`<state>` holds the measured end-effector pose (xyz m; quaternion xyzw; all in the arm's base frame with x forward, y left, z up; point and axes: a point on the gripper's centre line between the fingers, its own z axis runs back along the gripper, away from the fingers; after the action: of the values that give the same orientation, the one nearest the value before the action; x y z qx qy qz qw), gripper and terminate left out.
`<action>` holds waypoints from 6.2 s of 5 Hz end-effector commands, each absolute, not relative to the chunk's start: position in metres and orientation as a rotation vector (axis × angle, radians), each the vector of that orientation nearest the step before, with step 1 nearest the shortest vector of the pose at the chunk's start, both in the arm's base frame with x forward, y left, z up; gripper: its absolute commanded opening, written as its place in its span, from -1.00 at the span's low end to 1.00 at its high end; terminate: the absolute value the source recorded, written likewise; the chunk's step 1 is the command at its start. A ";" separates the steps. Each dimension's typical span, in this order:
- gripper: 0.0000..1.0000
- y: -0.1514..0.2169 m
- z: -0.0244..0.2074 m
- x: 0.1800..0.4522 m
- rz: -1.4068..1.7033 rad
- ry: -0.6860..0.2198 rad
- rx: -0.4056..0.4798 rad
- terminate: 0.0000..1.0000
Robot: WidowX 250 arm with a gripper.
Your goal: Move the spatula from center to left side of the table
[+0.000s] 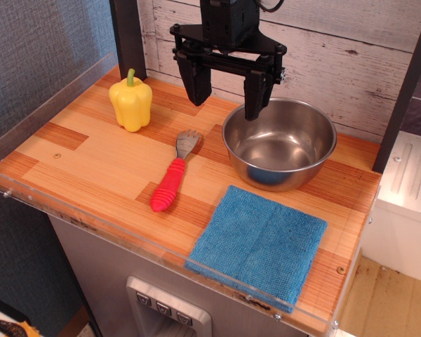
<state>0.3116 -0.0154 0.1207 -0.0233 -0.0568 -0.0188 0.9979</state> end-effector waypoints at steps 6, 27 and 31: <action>1.00 0.030 0.067 0.275 0.131 -0.011 0.042 -1.00; 1.00 0.201 0.042 0.260 0.202 -0.048 0.059 -1.00; 1.00 0.136 0.114 0.260 0.184 -0.169 0.013 -1.00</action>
<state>0.2612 0.1320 0.0987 -0.0071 -0.0613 0.0909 0.9939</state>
